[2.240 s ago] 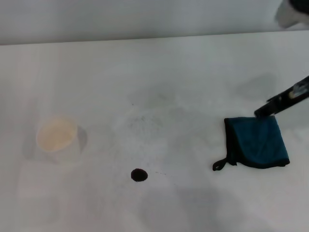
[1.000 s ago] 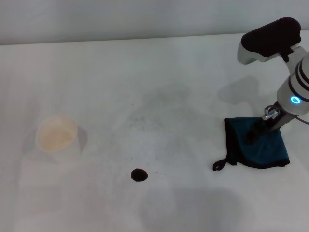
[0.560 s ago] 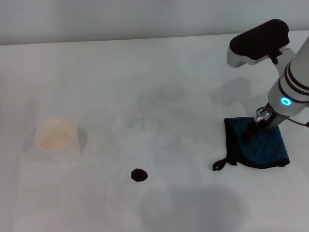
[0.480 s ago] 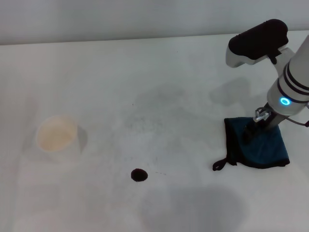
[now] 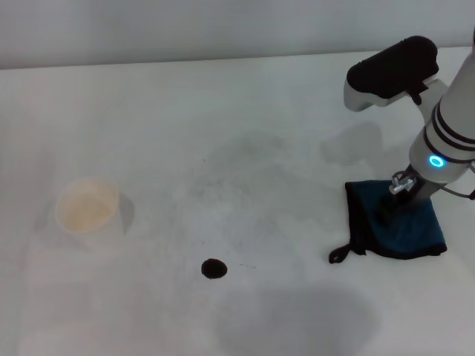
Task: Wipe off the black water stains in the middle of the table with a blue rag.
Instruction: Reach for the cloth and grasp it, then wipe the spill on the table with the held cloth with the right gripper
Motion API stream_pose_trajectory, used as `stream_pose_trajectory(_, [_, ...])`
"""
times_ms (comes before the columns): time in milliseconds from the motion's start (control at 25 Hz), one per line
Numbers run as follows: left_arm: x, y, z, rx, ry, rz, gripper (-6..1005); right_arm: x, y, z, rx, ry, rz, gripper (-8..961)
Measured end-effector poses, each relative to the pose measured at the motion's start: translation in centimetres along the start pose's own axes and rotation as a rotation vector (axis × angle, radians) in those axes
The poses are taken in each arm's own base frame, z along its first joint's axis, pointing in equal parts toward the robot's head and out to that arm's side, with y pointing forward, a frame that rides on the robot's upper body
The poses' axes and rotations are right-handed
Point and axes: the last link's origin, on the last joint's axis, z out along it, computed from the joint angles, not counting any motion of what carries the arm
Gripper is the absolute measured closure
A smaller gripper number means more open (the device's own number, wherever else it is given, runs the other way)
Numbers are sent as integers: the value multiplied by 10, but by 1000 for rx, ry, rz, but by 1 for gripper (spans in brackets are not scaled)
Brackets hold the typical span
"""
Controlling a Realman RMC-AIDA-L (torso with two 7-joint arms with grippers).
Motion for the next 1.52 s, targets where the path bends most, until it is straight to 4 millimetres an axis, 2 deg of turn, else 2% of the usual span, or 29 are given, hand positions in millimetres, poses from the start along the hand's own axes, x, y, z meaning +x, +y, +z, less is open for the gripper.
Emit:
stream_pose_trajectory(200, [0, 0, 0, 0, 0, 1, 120, 0, 1, 3, 8, 14, -4, 458])
stream_pose_trajectory(880, [-1, -1, -1, 2, -5, 4, 120, 3, 3, 5, 24, 43, -30, 586])
stream_pose_trajectory(1160, [-1, -1, 0, 1, -5, 6, 119, 0, 4, 2, 22, 30, -41, 882])
stream_pose_trajectory(1360, [-1, 0, 0, 1, -5, 3, 119, -5, 11, -4, 12, -1, -71, 881])
stream_pose_trajectory(1520, [-1, 1, 0, -1, -4, -1, 119, -11, 25, -13, -14, -50, -121, 882])
